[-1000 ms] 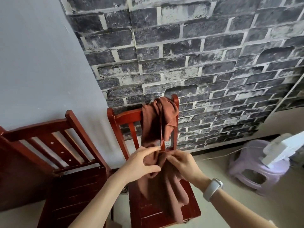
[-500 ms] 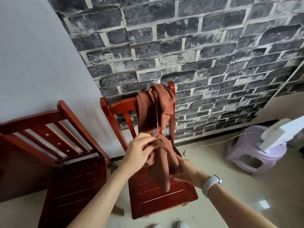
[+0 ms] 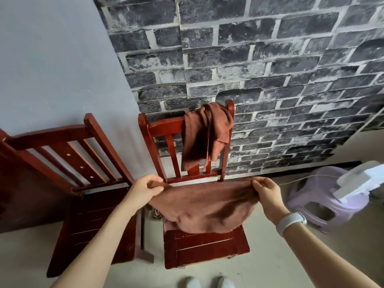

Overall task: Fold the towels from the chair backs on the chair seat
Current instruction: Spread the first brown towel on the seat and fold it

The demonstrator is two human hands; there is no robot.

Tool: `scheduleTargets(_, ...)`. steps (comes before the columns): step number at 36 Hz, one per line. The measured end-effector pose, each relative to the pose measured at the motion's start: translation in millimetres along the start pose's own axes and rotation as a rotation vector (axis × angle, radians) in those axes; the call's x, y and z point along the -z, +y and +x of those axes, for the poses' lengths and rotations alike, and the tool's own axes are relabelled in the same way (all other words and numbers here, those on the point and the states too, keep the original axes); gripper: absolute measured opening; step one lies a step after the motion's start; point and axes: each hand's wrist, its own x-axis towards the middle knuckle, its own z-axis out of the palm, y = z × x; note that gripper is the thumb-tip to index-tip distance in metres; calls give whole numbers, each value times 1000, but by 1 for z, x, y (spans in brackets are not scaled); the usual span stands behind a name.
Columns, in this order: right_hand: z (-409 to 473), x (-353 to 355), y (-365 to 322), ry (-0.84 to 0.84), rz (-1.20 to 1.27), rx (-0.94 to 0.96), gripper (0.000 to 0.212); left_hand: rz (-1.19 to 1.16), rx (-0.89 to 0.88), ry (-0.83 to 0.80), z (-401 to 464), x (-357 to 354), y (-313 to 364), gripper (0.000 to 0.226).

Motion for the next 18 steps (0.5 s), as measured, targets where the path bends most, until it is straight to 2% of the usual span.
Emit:
scheduleTargets(3, 8, 17, 11, 12, -266, 10, 6, -2, 47, -80, -4, 0, -17, 15)
scheduleTargets(6, 6, 25, 21, 14, -504, 6, 19, 102, 38, -125, -8, -8, -30, 8)
scheduleTargets(12, 0, 25, 21, 82, -569, 84, 15, 270, 9, -59, -9, -26, -37, 7)
scheduleTargets(18, 7, 29, 22, 24, -799, 101, 18, 182, 57, 29, -7, -31, -43, 15)
